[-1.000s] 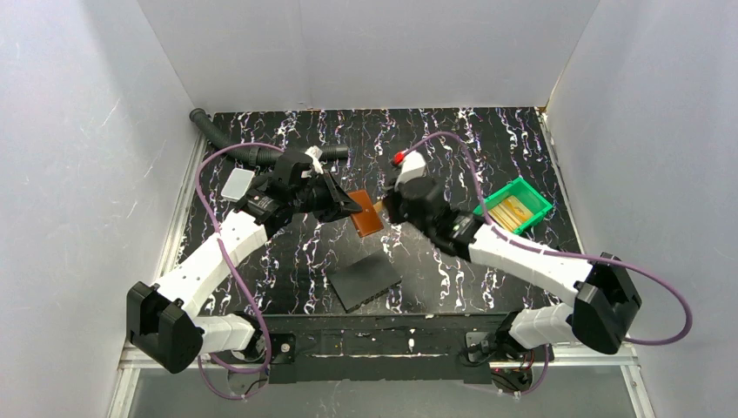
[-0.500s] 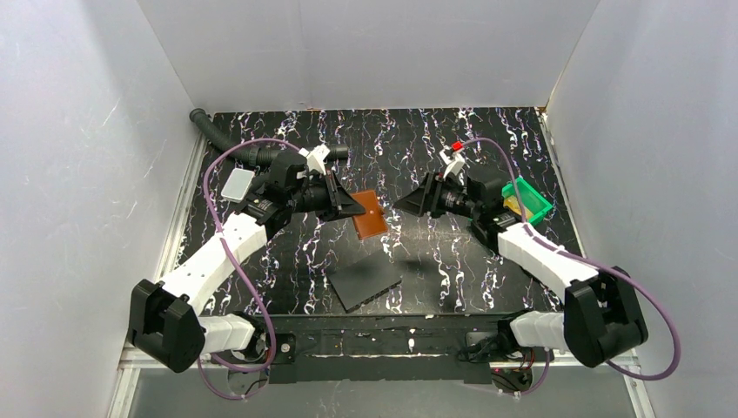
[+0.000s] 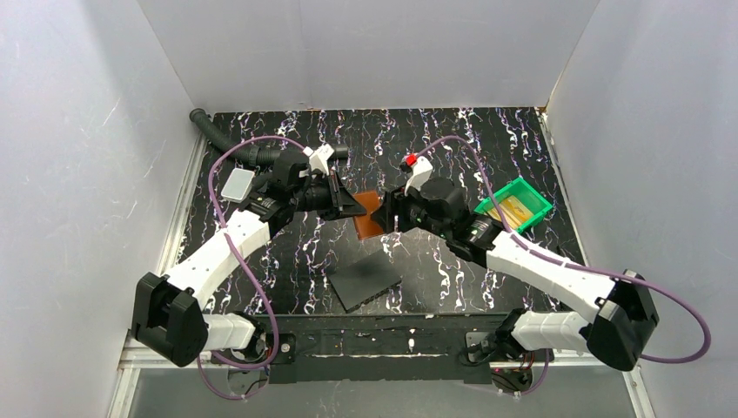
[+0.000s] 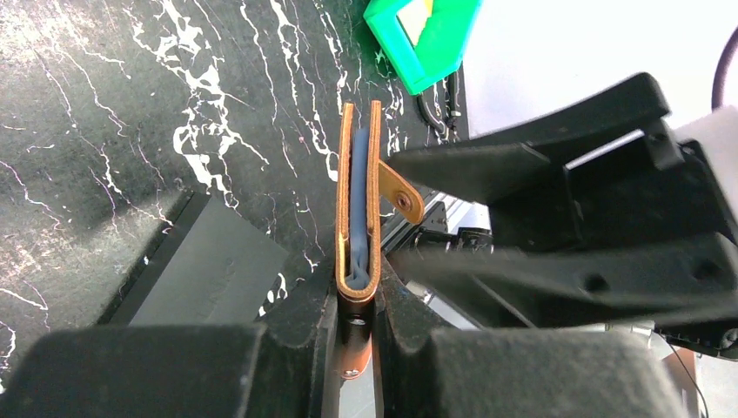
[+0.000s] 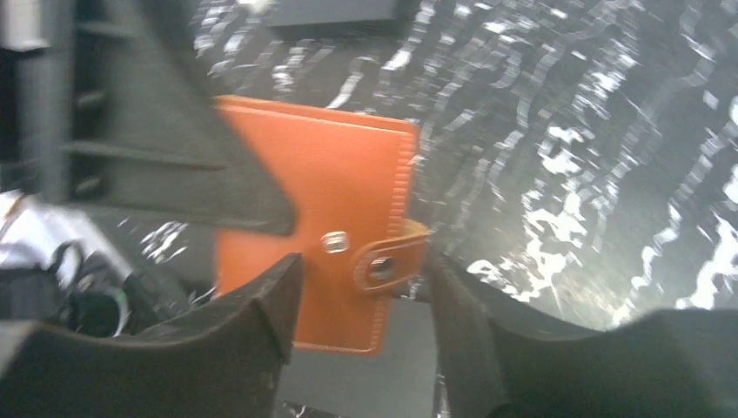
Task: Put the credit cards into the card holder
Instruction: Open the card holder at the center of the board.
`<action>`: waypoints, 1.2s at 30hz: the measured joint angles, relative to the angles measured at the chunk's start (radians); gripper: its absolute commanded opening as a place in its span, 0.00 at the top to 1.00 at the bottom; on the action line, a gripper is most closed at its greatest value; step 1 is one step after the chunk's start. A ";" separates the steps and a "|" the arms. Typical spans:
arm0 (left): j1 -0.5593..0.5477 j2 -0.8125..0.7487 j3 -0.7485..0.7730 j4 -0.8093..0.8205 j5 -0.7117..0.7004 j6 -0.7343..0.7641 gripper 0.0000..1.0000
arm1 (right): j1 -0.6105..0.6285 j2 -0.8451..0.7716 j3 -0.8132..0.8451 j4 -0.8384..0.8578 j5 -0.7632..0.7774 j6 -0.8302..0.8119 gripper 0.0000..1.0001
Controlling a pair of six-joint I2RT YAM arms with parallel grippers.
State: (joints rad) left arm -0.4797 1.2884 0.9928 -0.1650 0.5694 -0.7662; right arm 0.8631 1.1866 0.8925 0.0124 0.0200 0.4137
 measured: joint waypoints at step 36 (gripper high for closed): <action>0.005 0.554 0.202 -0.002 -0.159 0.051 0.27 | -0.305 0.323 -0.135 0.171 0.000 0.060 0.99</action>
State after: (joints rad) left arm -0.4744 1.8420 1.1946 -0.1669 0.4107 -0.7147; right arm 0.5579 1.5101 0.7574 0.1829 0.0196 0.4732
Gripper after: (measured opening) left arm 0.549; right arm 0.041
